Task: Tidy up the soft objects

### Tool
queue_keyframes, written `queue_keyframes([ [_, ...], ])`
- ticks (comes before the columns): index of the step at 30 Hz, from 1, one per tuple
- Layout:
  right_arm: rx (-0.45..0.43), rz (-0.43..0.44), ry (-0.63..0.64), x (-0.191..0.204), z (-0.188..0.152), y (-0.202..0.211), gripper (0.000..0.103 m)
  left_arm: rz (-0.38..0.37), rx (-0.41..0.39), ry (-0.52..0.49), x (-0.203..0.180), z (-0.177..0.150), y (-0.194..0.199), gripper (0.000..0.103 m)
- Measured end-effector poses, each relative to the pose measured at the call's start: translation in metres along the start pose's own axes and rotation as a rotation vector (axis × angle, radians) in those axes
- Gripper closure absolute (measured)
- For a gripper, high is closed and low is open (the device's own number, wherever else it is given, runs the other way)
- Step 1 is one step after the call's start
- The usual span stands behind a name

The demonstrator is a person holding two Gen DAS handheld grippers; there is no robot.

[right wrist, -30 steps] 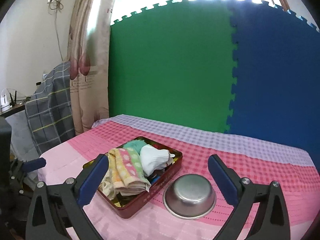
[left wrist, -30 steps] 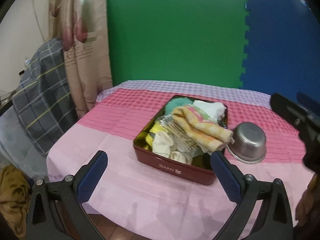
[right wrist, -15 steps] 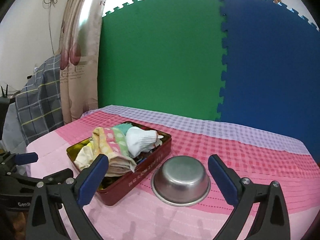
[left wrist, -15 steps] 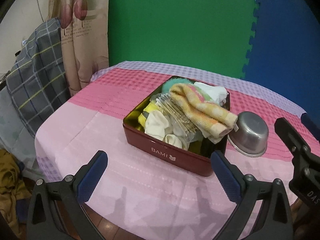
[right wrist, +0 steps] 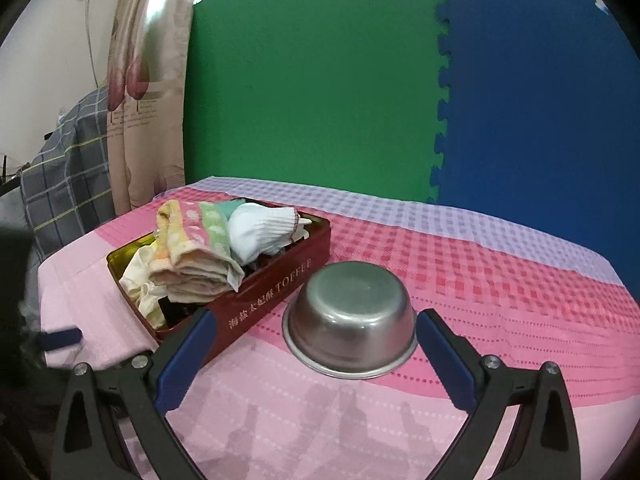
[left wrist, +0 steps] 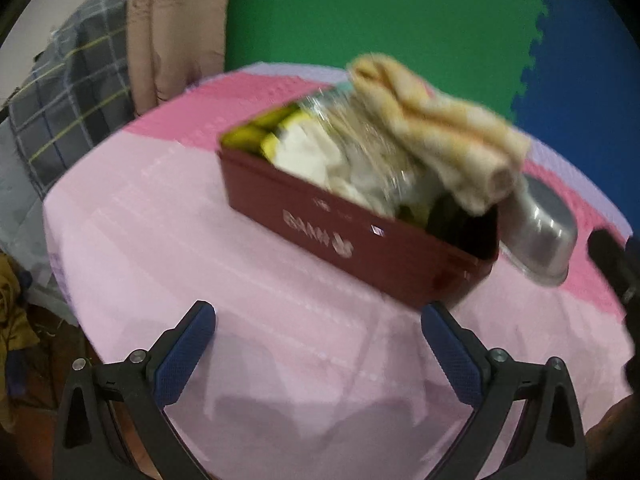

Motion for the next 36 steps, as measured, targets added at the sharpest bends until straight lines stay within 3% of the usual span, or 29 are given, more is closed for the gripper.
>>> queue_keyframes([
  [11, 0.105, 0.025, -0.01, -0.009, -0.003, -0.019, 0.001, 0.04, -0.018, -0.045, -0.006, -0.005, -0.005, 0.0],
  [20, 0.116, 0.077, -0.038, -0.011, -0.006, -0.023, 0.001, 0.039, -0.025, -0.047, -0.007, -0.006, -0.005, 0.0],
  [36, 0.128, 0.068, -0.027, -0.008, -0.008, -0.027, 0.001, 0.04, -0.028, -0.046, -0.008, -0.007, -0.005, 0.0],
])
Point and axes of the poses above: each gripper's, at about its wrist camera, not at the fingertips, and y roughly against the way its jaws point, x to its left, z to its top, the point moved 2 cm from there along -y, roughly the way its jaws point
